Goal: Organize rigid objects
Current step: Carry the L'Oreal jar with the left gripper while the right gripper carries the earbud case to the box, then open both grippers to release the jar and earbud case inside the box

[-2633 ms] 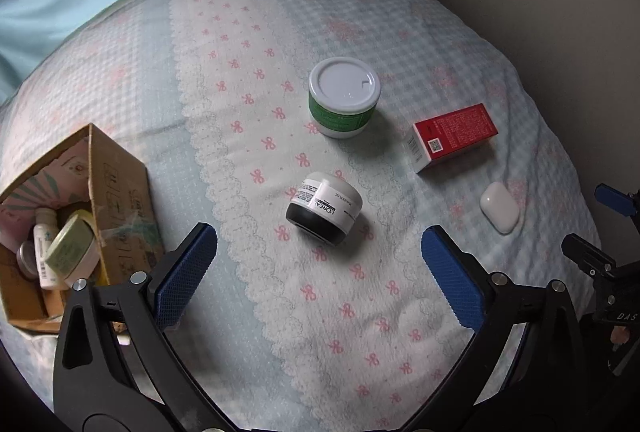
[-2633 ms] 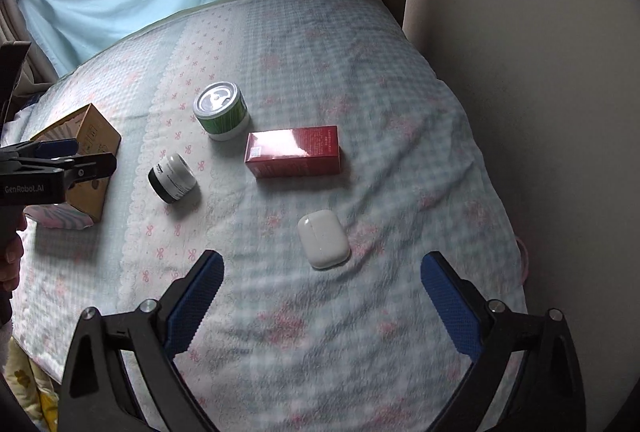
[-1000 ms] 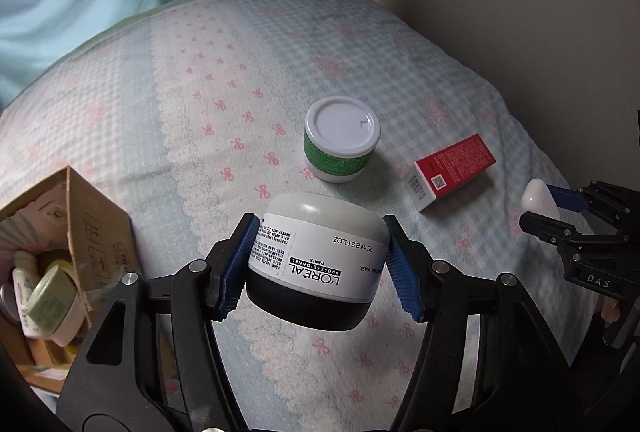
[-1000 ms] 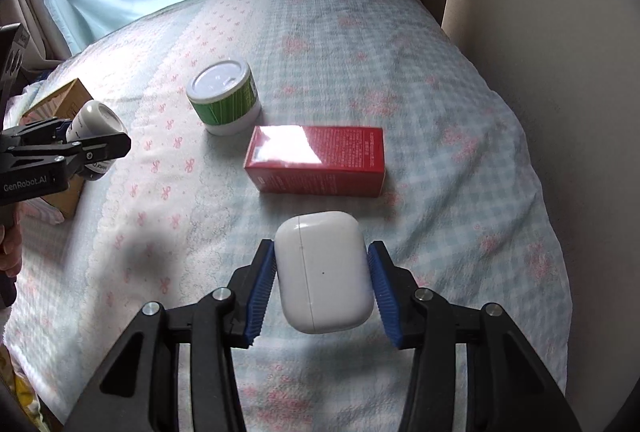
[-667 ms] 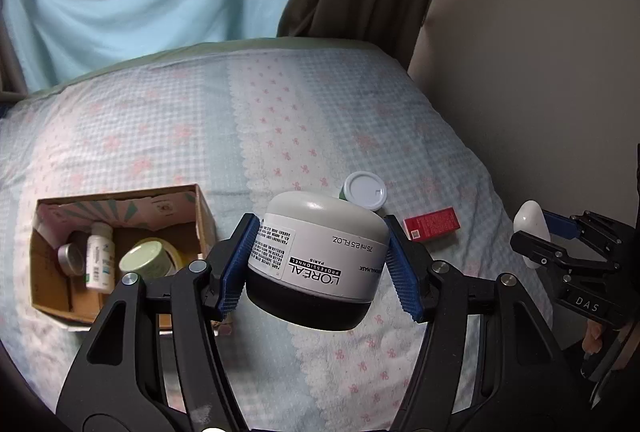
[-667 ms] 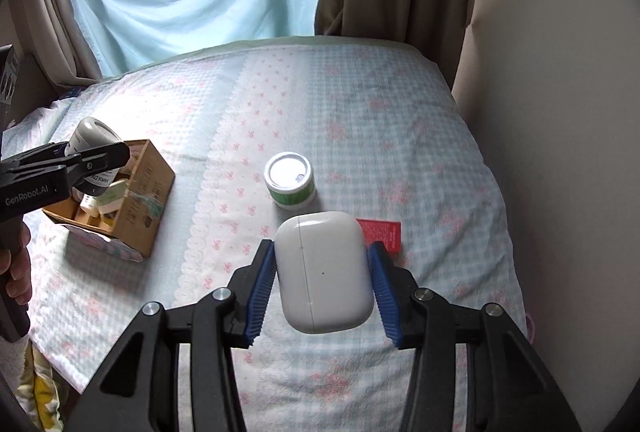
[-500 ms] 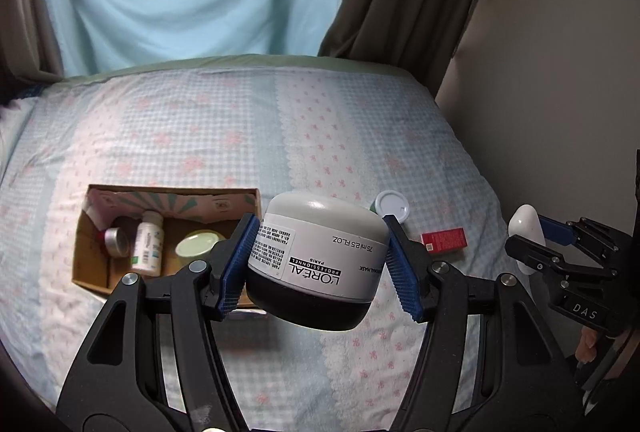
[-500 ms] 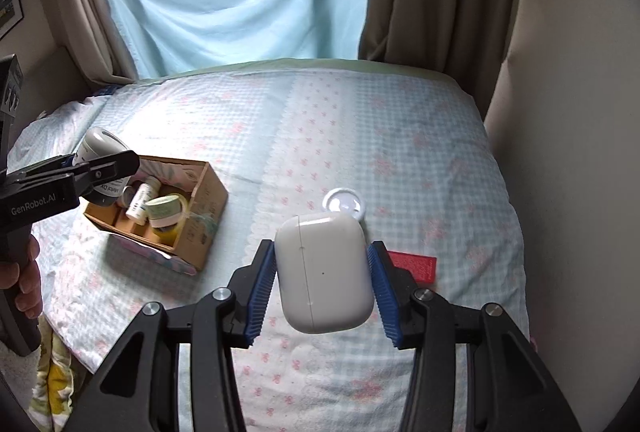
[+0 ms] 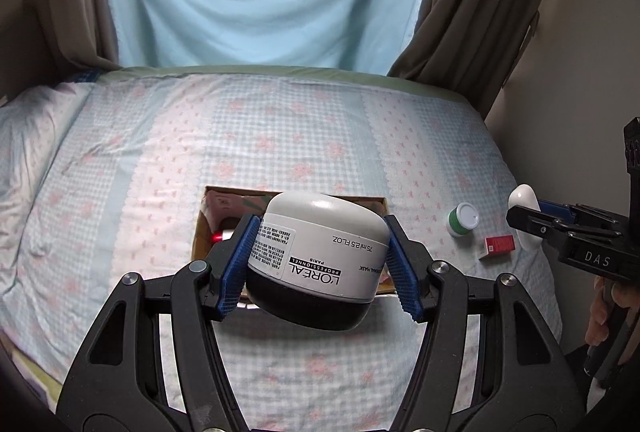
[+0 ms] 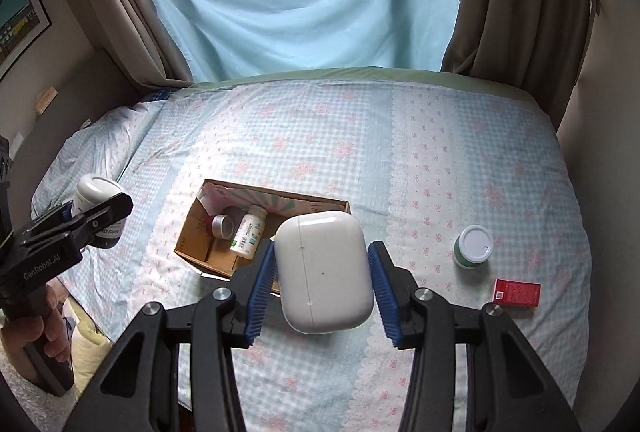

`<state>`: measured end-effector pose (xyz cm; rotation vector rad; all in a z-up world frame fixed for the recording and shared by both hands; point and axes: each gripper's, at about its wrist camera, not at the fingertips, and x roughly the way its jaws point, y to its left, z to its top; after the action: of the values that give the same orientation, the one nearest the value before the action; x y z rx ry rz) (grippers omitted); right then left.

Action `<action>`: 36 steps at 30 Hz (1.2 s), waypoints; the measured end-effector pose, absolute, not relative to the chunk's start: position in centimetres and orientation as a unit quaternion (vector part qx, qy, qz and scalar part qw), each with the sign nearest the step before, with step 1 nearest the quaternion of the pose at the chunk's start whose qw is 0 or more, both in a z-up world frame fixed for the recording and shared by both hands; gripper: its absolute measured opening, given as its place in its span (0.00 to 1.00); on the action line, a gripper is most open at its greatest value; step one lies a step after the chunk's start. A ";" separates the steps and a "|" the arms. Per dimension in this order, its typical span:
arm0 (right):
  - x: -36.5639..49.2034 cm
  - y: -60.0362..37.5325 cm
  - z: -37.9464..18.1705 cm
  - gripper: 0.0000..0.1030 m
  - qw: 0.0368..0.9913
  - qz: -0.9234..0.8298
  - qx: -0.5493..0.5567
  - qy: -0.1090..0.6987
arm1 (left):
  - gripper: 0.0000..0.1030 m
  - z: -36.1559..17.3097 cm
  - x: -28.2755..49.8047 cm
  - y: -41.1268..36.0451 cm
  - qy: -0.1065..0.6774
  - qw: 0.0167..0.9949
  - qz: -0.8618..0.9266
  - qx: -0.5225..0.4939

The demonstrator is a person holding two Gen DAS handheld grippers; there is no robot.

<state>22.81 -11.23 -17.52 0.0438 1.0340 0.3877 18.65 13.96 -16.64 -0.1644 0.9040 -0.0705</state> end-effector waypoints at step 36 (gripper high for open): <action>37.7 7.8 -39.9 0.42 0.715 0.217 0.006 0.665 | 0.57 -41.6 28.5 21.2 0.636 0.771 -0.037 -0.025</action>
<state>37.67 7.83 -39.93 0.0138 1.4725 0.4801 28.46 21.16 -41.65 -0.0548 1.3787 -0.0794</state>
